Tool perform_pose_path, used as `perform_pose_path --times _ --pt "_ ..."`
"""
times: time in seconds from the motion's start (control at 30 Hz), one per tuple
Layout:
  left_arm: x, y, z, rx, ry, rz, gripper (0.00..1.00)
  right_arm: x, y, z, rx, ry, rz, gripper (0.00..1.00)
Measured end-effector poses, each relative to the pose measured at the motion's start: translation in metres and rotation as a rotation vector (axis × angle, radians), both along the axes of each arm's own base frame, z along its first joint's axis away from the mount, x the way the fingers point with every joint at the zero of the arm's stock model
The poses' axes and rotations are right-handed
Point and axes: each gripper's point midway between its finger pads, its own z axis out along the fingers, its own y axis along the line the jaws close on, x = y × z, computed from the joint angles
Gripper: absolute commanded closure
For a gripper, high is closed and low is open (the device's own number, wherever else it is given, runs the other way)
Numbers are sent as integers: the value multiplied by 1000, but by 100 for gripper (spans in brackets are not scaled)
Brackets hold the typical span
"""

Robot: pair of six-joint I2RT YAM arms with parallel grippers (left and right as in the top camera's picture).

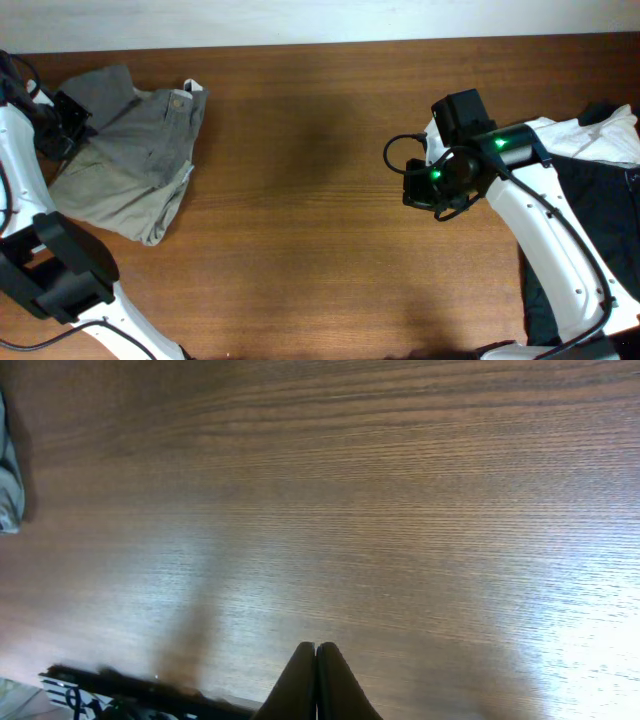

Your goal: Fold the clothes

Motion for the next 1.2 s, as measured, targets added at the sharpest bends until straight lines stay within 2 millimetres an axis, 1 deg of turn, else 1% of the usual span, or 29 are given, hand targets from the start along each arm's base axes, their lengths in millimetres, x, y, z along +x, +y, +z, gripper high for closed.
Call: perform_pose_path --times 0.07,0.13,0.17,0.2,0.23,0.27,0.33,0.37,0.43,0.47,0.5,0.53,0.57,0.6,0.63,0.67,0.7,0.73,0.8,0.83,0.9,0.93,1.0,1.07,1.1,1.13,1.2 --pt "-8 1 -3 13 38 -2 30 0 0 0 -3 1 2 96" --pt "-17 6 -7 42 84 12 30 0 -1 0 -5 0 1 96" --pt "-20 8 -8 53 98 17 28 0 -1 0 -6 0 1 96" --pt "-22 11 -9 73 111 18 21 0 -1 0 -6 0 1 96" --pt "-24 12 -9 84 119 14 21 0 -1 0 -6 0 1 96" --pt "-31 11 -11 84 149 1 20 0 -1 0 -6 0 1 96" --pt "-44 9 -15 86 207 -8 19 0 -1 0 -6 0 1 96" --pt "-55 8 -20 91 252 -8 18 0 -1 0 -6 0 2 96" --pt "-67 8 -36 93 305 -5 16 0 -1 0 -6 0 1 96" --pt "-68 9 -49 92 307 -6 16 0 -1 0 -7 0 1 96" --pt "-64 9 -65 91 289 -5 16 0 -1 0 -7 -1 1 96" --pt "-58 7 -86 68 249 -8 16 0 -1 -1 -9 0 1 96" --pt "-55 4 -99 52 227 -12 17 -1 -2 -1 -10 2 1 96" --pt "-46 -2 -114 25 171 -21 27 -3 -2 -1 -12 10 1 96" --pt "-44 -5 -122 11 150 -26 39 -3 -2 -1 -12 11 1 96" --pt "-38 -7 -126 1 115 -28 51 -3 -2 -1 -13 14 1 95" --pt "-32 -11 -129 -18 71 -43 68 -3 -2 -1 -13 13 3 96" --pt "-28 -13 -129 -35 48 -49 80 -3 -2 -1 -13 12 4 96" --pt "-15 -16 -124 -62 -24 -62 94 -3 -2 -1 -13 12 4 95" --pt "-6 -16 -120 -69 -73 -77 99 -3 -2 -1 -13 12 4 95" --pt "15 -19 -107 -89 -187 -105 99 -3 -2 -1 -13 13 4 95" --pt "21 -22 -102 -107 -225 -121 99 -3 -2 -2 -13 13 3 95" --pt "22 -31 -97 -156 -249 -139 99 -2 -2 -1 -13 6 9 95" --pt "18 -36 -89 -177 -249 -143 99 2 -1 0 -12 -22 32 95" --pt "16 -39 -77 -179 -257 -146 99 4 0 0 -11 -33 41 95" --pt "14 -41 -60 -169 -281 -153 99 6 1 1 -11 -44 53 96" --pt "12 -47 4 -102 -398 -182 99 9 2 2 -10 -61 63 96"
